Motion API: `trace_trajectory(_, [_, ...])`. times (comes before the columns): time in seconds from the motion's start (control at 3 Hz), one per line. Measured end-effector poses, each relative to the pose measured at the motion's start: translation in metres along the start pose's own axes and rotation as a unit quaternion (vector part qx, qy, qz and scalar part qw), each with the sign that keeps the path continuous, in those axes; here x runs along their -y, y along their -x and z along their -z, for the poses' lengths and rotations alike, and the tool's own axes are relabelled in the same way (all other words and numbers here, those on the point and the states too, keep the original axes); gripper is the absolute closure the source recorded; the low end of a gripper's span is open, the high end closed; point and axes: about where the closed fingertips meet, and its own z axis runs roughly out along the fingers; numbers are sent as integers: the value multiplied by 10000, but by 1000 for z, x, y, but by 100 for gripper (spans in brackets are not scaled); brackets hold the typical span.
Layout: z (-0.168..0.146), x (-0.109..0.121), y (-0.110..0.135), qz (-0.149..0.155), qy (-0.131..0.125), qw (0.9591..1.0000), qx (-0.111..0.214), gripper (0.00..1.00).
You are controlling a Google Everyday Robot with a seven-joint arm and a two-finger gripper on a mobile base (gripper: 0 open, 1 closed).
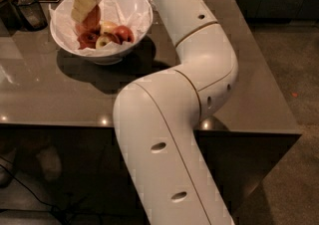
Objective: Pick apple from white bowl
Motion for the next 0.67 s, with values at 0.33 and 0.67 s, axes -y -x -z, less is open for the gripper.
trace_trajectory(0.33, [20, -9, 16, 173, -86, 9997, 115, 100])
trace_trajectory(0.67, [41, -18, 32, 368, -295, 9988, 145, 100])
